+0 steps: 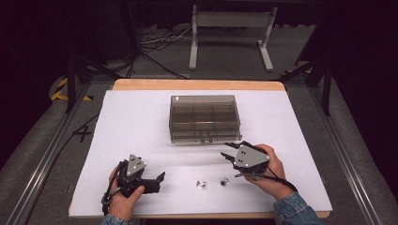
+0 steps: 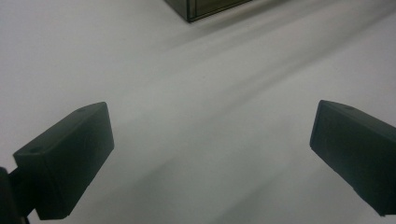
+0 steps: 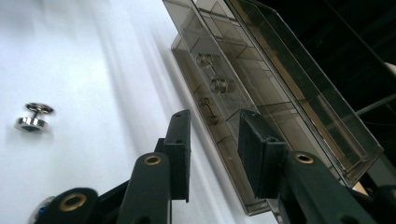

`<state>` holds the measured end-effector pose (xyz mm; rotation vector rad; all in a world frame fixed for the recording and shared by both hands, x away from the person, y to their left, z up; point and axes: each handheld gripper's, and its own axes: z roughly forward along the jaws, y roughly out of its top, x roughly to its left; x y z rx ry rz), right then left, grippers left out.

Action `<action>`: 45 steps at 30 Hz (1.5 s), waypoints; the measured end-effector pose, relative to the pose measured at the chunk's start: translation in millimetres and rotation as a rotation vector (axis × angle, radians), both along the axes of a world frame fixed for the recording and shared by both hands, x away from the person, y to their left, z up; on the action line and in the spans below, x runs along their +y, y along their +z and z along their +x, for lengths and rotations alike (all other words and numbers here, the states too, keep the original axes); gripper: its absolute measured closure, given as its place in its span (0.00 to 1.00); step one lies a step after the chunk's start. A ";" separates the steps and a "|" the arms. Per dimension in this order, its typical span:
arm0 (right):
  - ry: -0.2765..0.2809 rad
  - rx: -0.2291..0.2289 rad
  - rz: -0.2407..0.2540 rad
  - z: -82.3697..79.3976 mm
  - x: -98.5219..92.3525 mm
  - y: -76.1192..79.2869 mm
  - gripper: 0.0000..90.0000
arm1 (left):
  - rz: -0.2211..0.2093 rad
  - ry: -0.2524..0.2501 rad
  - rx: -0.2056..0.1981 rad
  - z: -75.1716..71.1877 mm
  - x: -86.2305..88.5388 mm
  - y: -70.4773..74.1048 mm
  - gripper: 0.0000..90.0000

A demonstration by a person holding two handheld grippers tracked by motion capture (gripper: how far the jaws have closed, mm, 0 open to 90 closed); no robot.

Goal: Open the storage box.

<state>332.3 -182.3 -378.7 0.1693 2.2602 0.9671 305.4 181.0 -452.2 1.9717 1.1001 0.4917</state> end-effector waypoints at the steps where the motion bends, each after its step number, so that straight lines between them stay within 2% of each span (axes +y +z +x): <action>1: 0.003 0.017 0.005 0.5 -0.3 2.3 0.73 | -0.001 0.000 0.000 0.0 -0.1 0.0 0.00; 7: 0.020 0.072 0.005 3.5 -0.4 10.0 0.74 | -0.001 0.000 0.001 0.0 0.2 0.1 0.00; 10: 0.027 0.132 0.009 6.0 -0.2 16.2 0.75 | -0.001 0.000 0.000 0.0 0.0 0.0 0.00; 14: 0.032 0.179 0.007 8.3 1.3 22.7 0.76 | -0.002 -0.002 -0.001 -0.1 -0.8 -0.3 0.00; 21: 0.040 0.231 0.012 12.7 3.1 32.5 0.76 | 0.000 -0.001 0.001 -0.2 -0.9 -0.3 0.00; 26: 0.063 0.304 0.016 20.6 3.4 38.5 0.76 | 0.004 -0.007 0.000 0.2 -1.3 -0.7 0.00; 32: 0.064 0.355 0.021 28.5 3.5 45.4 0.75 | 0.003 -0.007 0.001 0.1 -1.4 -0.6 0.00; 33: 0.070 0.382 0.038 32.1 3.1 48.5 0.75 | 0.004 -0.008 0.001 0.1 -1.4 -0.6 0.00; 35: 0.073 0.390 0.040 33.3 2.9 49.8 0.75 | 0.005 -0.010 0.004 0.1 -1.4 -0.5 0.00; 37: 0.074 0.418 0.049 37.5 2.8 55.0 0.74 | 0.005 -0.011 0.005 0.2 -1.3 -0.6 0.00; 45: 0.060 0.461 0.036 49.4 3.9 61.4 0.71 | 0.004 -0.015 0.009 0.4 -1.8 -0.9 0.00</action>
